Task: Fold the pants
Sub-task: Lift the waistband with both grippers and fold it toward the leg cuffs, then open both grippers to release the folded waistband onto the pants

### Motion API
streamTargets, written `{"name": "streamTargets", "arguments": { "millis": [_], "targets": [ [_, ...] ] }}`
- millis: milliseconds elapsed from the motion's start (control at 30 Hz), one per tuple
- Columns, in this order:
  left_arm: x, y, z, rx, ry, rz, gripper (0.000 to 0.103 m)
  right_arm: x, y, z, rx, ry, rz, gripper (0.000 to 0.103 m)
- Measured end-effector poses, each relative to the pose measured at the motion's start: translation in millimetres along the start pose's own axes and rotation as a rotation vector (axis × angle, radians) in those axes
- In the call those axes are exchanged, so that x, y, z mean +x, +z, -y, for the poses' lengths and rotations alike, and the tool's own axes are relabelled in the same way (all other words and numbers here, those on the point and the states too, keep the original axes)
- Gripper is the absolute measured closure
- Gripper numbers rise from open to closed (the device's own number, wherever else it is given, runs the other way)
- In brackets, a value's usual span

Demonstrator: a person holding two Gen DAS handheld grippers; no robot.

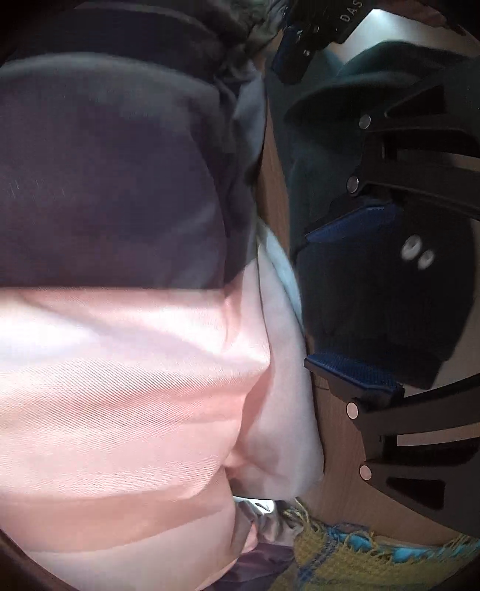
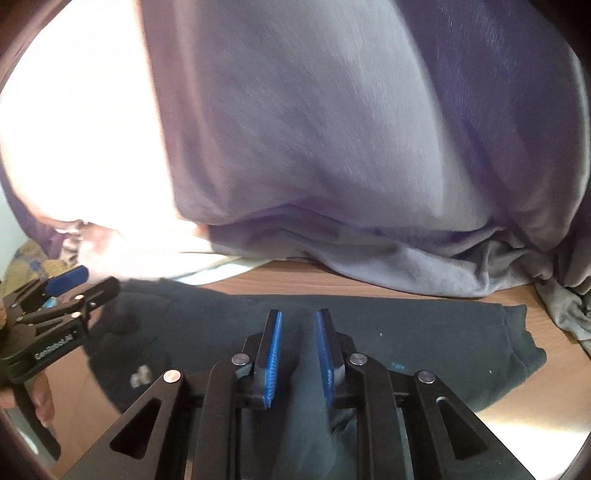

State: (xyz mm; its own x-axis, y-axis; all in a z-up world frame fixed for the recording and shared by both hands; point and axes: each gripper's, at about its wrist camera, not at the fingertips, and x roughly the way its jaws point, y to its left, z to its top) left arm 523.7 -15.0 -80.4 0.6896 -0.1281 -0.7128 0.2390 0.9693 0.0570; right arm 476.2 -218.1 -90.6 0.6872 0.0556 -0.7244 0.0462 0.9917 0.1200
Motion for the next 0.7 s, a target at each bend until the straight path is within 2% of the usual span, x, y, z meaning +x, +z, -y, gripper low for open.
{"name": "streamTargets", "arguments": {
  "millis": [167, 400, 433, 500, 700],
  "targets": [
    [-36.8, -7.9, 10.5, 0.029, -0.031, 0.019, 0.041, -40.5, -11.0, -9.6, -0.003, 0.025, 0.044, 0.083],
    [-80.5, -19.9, 14.3, 0.017, -0.067, 0.042, 0.039, -87.3, -29.2, -16.1, 0.001, 0.038, 0.077, 0.083],
    [-87.7, -22.5, 15.6, 0.017, -0.066, 0.048, 0.037, -93.5, -32.1, -16.2, -0.001, 0.034, 0.081, 0.081],
    [-98.1, -28.6, 18.3, 0.021, -0.065, 0.056, 0.035, -106.1, -39.5, -18.2, -0.008, 0.026, 0.090, 0.069],
    [-118.9, -50.2, 27.5, 0.013, -0.078, 0.035, 0.035, -134.2, -64.0, -25.5, -0.037, 0.019, 0.088, 0.069]
  ]
}}
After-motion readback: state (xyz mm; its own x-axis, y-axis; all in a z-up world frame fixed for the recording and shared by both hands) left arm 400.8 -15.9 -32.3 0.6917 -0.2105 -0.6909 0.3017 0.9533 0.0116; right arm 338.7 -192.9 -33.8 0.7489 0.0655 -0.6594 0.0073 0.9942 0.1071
